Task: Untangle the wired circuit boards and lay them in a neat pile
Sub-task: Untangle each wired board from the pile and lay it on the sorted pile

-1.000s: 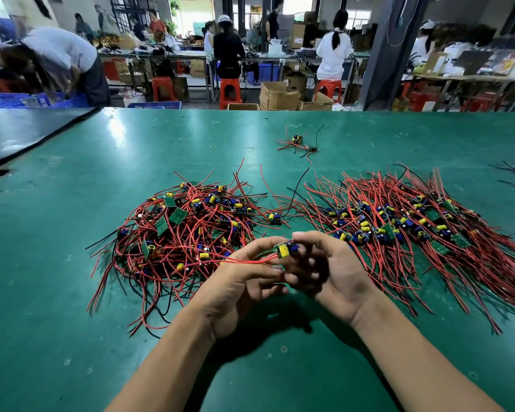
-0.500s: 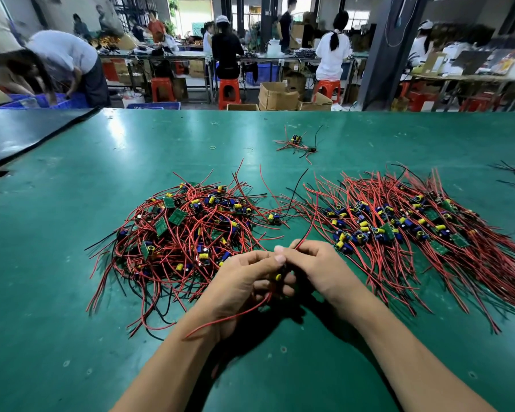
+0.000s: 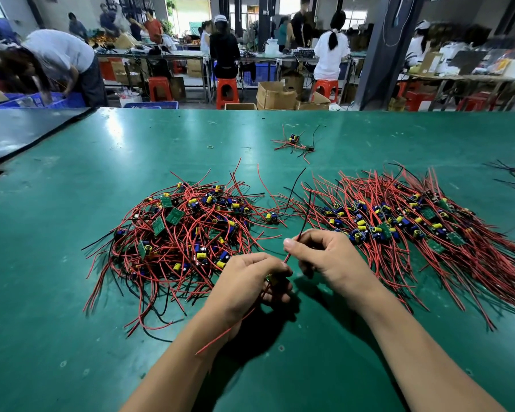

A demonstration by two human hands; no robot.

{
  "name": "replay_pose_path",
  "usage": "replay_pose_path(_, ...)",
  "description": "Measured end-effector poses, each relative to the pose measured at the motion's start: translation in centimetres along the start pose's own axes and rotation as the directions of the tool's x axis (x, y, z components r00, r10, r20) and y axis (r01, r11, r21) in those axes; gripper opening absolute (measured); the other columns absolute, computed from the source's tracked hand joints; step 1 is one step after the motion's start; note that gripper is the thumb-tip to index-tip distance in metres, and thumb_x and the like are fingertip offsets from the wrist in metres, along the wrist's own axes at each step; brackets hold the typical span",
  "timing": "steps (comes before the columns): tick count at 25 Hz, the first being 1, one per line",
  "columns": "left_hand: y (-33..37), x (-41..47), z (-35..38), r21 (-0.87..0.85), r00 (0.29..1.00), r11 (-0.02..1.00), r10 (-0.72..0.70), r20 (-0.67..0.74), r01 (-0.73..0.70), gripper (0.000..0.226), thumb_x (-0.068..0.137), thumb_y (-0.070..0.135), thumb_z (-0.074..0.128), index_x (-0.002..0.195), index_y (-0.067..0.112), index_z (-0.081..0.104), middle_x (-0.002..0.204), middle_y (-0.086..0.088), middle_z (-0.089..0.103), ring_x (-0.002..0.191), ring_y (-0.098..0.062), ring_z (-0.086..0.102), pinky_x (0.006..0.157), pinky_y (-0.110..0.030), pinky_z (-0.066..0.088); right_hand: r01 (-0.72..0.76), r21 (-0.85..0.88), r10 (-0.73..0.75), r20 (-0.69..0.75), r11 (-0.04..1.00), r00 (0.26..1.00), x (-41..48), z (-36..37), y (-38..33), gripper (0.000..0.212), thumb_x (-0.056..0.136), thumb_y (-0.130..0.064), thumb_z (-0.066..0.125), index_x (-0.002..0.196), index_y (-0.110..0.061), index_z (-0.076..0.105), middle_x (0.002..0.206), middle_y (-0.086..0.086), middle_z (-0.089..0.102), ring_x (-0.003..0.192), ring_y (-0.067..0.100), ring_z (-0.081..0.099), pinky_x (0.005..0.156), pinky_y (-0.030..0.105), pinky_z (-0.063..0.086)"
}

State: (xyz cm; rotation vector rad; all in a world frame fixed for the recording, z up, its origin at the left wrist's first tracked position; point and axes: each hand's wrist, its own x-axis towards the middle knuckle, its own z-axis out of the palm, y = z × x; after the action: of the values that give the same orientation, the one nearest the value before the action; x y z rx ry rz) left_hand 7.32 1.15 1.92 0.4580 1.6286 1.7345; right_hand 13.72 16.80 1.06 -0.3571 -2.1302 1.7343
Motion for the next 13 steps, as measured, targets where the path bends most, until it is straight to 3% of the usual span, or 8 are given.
replay_pose_path(4, 0.2, -0.3, 0.4, -0.015, 1.000, 1.000, 0.017, -0.014, -0.017, 0.027, 0.085, 0.000, 0.058, 0.061, 0.008, 0.067, 0.060, -0.017, 0.062, 0.044, -0.023, 0.057, 0.041, -0.017, 0.039, -0.108, 0.223, 0.147, -0.165, 0.969, 0.975, 0.8, -0.1, 0.3, 0.034, 0.082, -0.035, 0.077, 0.074, -0.004, 0.066, 0.050, 0.003, 0.049, 0.042, 0.014, 0.038, 0.043, 0.021, 0.030)
replay_pose_path(7, 0.2, -0.5, 0.4, -0.016, 1.000, 1.000, 0.014, -0.001, -0.014, 0.021, 0.085, -0.001, 0.059, 0.066, 0.004, 0.066, 0.060, -0.016, 0.062, 0.045, -0.022, 0.056, 0.041, -0.017, 0.041, -0.099, 0.373, 0.199, -0.239, 0.923, 0.950, 1.3, -0.2, 0.4, 0.029, 0.092, -0.030, 0.068, 0.068, -0.015, 0.073, 0.051, -0.001, 0.047, 0.044, 0.012, 0.043, 0.045, 0.023, 0.035)
replay_pose_path(10, 0.2, -0.5, 0.3, -0.018, 1.000, 1.000, 0.014, -0.002, -0.014, 0.021, 0.085, -0.001, 0.057, 0.066, 0.003, 0.065, 0.060, -0.015, 0.062, 0.046, -0.022, 0.056, 0.040, -0.017, 0.041, -0.115, 0.428, 0.229, -0.226, 0.897, 0.947, 1.4, 0.2, 0.6, 0.037, 0.097, -0.033, 0.062, 0.066, -0.016, 0.074, 0.055, -0.002, 0.047, 0.044, 0.010, 0.044, 0.044, 0.021, 0.036)
replay_pose_path(13, -0.1, -0.2, 0.2, -0.042, 1.000, 0.999, 0.014, -0.026, -0.015, 0.019, 0.089, 0.004, 0.057, 0.072, 0.003, 0.065, 0.062, -0.016, 0.062, 0.046, -0.022, 0.057, 0.042, -0.020, 0.044, -0.216, 0.357, 0.259, -0.078, 0.909, 0.963, 0.8, 0.7, 0.9, 0.036, 0.084, -0.050, 0.071, 0.076, -0.015, 0.076, 0.058, -0.003, 0.049, 0.046, 0.011, 0.043, 0.048, 0.024, 0.030)
